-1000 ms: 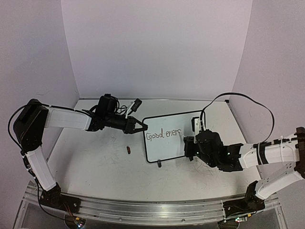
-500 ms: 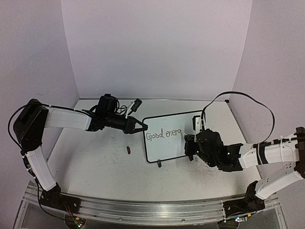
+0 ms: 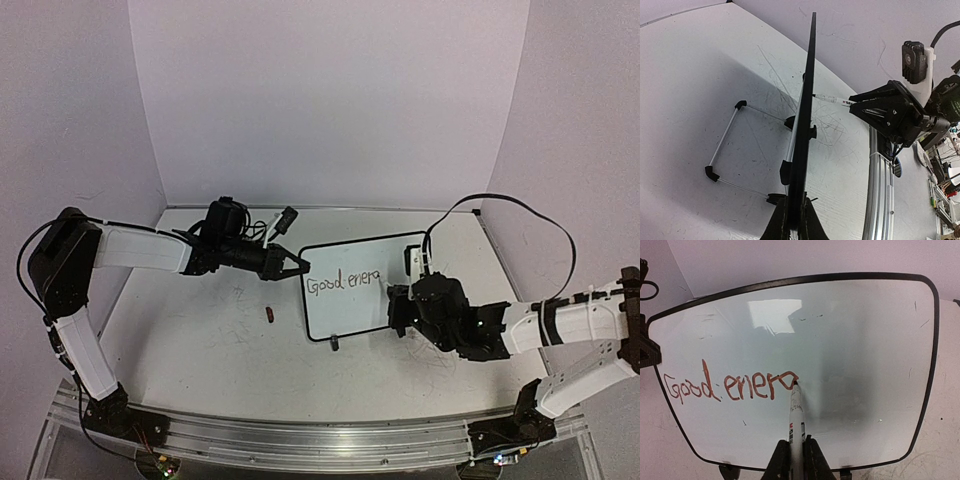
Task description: Write a sentence on the whiteboard
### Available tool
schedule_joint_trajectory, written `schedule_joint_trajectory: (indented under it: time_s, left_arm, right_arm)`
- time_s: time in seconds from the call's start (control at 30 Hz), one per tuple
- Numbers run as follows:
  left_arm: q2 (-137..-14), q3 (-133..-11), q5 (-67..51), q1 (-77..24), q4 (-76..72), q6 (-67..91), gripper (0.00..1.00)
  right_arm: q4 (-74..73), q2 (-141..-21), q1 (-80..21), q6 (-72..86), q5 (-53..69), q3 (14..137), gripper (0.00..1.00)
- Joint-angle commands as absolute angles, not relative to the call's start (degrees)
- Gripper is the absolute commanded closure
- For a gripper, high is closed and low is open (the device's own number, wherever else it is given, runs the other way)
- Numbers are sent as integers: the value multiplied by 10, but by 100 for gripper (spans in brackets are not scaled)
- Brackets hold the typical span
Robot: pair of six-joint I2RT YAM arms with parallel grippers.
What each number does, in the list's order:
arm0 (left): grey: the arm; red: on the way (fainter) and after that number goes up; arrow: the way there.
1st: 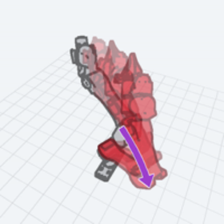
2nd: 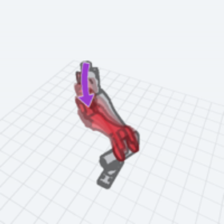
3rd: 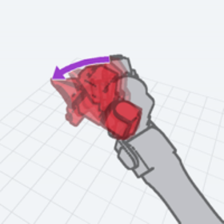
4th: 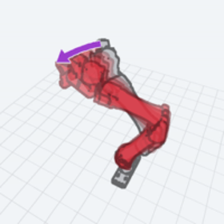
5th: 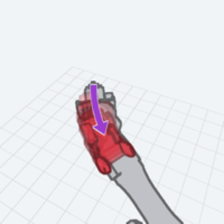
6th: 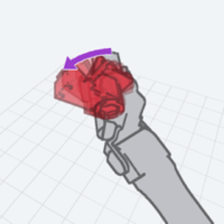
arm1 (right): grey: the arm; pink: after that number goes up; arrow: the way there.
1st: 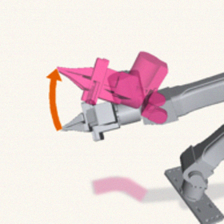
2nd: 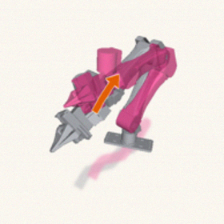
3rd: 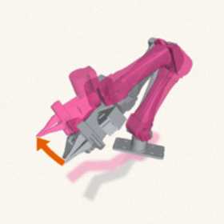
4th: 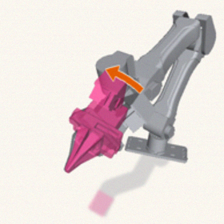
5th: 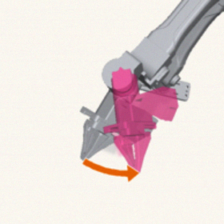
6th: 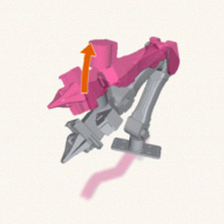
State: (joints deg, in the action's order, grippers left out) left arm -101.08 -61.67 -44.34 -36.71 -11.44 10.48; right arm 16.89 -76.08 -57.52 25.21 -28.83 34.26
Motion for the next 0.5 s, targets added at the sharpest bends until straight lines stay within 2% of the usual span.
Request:
schedule_joint_trajectory:
  time_s: [0.0,0.47]
  left_arm:
    - [-997,-613,-415,-370,-85,90,100]
    - [-997,-613,-415,-370,-85,90,100]
  right_arm:
    - [158,-750,-573,273,-279,331,100]
    - [151,-757,-581,289,-268,321,100]
